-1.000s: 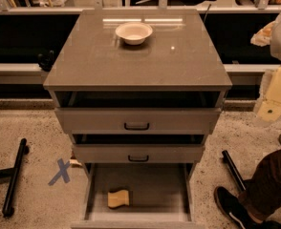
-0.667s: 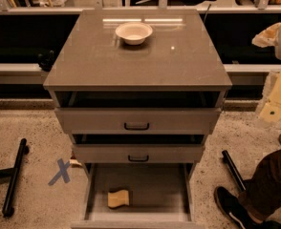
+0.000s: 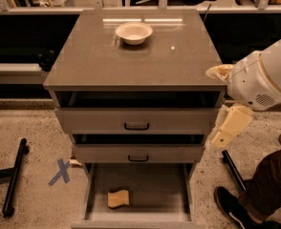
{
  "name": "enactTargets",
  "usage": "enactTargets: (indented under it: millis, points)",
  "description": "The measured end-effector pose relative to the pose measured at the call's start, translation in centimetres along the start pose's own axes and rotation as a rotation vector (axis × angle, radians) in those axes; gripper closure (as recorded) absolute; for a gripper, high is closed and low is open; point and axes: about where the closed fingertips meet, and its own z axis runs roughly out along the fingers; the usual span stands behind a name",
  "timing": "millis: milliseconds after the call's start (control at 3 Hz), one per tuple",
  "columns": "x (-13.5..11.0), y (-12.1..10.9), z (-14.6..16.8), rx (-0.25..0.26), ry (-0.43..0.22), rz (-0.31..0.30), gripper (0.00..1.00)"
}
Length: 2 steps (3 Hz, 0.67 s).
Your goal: Pick sponge from bottom drawer and place on counter
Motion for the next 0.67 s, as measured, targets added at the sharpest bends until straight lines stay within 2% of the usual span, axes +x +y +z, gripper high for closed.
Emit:
enactTargets:
  millis: [333, 667]
  points:
    - [0.0, 0.0, 0.0, 0.0, 0.0, 0.0, 0.0]
    - [2.0, 0.9, 6.4, -0.047, -0.014, -0.018, 0.0]
